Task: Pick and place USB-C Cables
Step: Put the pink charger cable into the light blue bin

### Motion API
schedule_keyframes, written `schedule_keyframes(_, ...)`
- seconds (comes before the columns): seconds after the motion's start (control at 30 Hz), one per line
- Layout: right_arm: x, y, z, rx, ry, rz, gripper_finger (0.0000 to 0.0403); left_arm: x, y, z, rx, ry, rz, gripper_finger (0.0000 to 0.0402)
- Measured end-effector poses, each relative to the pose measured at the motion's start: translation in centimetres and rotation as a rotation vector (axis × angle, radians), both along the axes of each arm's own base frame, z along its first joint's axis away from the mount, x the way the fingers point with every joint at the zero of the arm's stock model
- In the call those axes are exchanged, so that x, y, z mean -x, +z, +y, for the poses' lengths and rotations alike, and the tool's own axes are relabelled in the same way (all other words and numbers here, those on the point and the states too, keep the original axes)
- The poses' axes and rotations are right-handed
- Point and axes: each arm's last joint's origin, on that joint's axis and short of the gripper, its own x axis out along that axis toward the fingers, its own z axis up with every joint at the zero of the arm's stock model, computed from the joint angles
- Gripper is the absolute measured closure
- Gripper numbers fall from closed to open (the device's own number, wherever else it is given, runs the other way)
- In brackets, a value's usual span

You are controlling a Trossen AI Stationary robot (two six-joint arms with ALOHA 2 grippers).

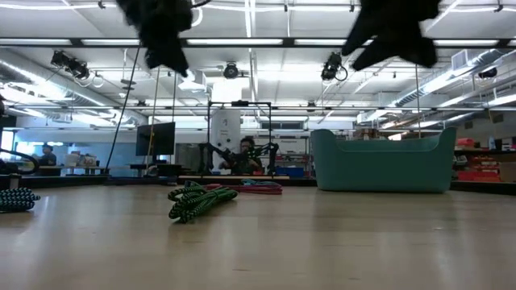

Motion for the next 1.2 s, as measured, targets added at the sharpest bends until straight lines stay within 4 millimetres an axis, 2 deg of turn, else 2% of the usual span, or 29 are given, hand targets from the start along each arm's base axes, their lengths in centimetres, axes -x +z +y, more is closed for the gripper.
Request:
schedule_keyframes(0.13,-2.1,0.8,-3.0,-0.004,0.142,-0.058,0.0273,2.6,-3.6,-2.2,0.127,0.097,-0.206,0.0299)
schedule_keyframes(0.27,-3.8,1.3,-5.5,0.053,0.211,-0.153,0.0273,4.0,-6.5,-4.2,0.259,0.123,-0.428,0.0299)
schedule_keyframes(0.33,-4.8,1.3,-6.6,0.072,0.23,-0.202,0.0273,4.4,-7.5,-5.0,0.319,0.122,-0.541,0.0299)
schedule_keyframes(0.43,-6.3,0.1,-8.0,0.079,0.245,-0.206,0.0273,4.8,-8.7,-6.2,0.391,0.12,-0.638,0.03)
schedule_keyframes(0.63,-10.8,-1.9,-9.9,0.224,0.316,-0.086,0.0268,5.4,-9.7,-8.5,0.399,0.178,-0.671,0.0319)
schedule_keyframes(0.83,-14.8,-5.6,-12.2,0.268,0.344,0.12,0.0245,5.6,-9.8,-10.3,0.404,0.194,-0.673,0.0342)
schedule_keyframes(1.0,-15.9,-8.2,-13.8,0.294,0.282,0.271,0.0227,5.8,-9.8,-11.2,0.437,0.179,-0.668,0.0357)
schedule_keyframes(1.2,-16.3,-11.0,-14.8,0.265,0.338,0.343,0.0231,5.9,-9.8,-11.9,0.466,0.163,-0.664,0.0368)
